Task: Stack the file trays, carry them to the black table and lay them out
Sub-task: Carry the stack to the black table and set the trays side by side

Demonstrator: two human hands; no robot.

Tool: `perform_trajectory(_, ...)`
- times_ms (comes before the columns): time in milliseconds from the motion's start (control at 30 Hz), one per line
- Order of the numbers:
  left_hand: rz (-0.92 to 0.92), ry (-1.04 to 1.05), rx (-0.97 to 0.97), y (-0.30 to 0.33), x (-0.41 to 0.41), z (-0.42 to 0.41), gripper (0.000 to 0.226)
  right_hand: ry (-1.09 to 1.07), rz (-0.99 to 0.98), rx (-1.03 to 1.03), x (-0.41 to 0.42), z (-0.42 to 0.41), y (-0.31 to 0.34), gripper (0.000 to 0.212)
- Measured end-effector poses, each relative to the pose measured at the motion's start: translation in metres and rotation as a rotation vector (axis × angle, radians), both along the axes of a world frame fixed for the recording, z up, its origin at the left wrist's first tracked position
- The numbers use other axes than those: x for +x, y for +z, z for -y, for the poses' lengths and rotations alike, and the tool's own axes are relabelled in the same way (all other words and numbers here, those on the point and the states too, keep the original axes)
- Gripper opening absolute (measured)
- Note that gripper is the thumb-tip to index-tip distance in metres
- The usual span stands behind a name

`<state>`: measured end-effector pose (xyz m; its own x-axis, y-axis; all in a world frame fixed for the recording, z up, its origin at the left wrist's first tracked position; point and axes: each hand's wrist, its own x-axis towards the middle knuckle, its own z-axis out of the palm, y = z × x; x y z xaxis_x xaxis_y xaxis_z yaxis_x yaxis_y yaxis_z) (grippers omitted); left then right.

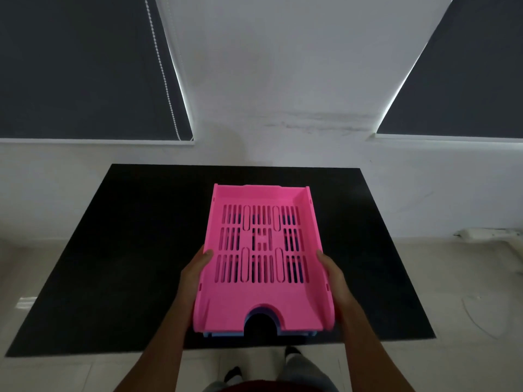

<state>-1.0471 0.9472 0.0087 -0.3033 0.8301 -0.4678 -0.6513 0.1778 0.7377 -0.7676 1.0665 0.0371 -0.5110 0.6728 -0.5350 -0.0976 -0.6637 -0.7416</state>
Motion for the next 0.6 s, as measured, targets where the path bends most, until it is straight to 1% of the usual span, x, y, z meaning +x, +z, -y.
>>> perform_trajectory(67, -0.015, 0.004, -0.031, 0.002, -0.003, -0.012, 0.061, 0.005, -0.005, -0.009, -0.007, -0.016, 0.001, 0.056)
perform_trajectory(133, -0.059, -0.008, -0.056, 0.003, -0.004, -0.022, 0.049, 0.018, 0.019, -0.022, -0.011, -0.031, 0.001, 0.057)
perform_trajectory(233, -0.106, -0.007, -0.068, 0.008, -0.006, -0.034, 0.051, 0.025, 0.082, 0.009, -0.014, -0.048, 0.002, 0.049)
perform_trajectory(333, -0.185, 0.016, -0.081, 0.014, -0.01, -0.046, 0.056, 0.019, 0.114, 0.146, -0.018, -0.063, 0.002, 0.05)
perform_trajectory(433, -0.279, 0.048, -0.083, 0.02, -0.011, -0.058, 0.046, 0.06, 0.136, 0.257, -0.019, -0.08, 0.008, 0.039)
perform_trajectory(600, -0.385, 0.097, -0.059, 0.044, -0.005, -0.079, 0.036, 0.08, 0.19, 0.359, -0.018, -0.106, 0.021, 0.038)
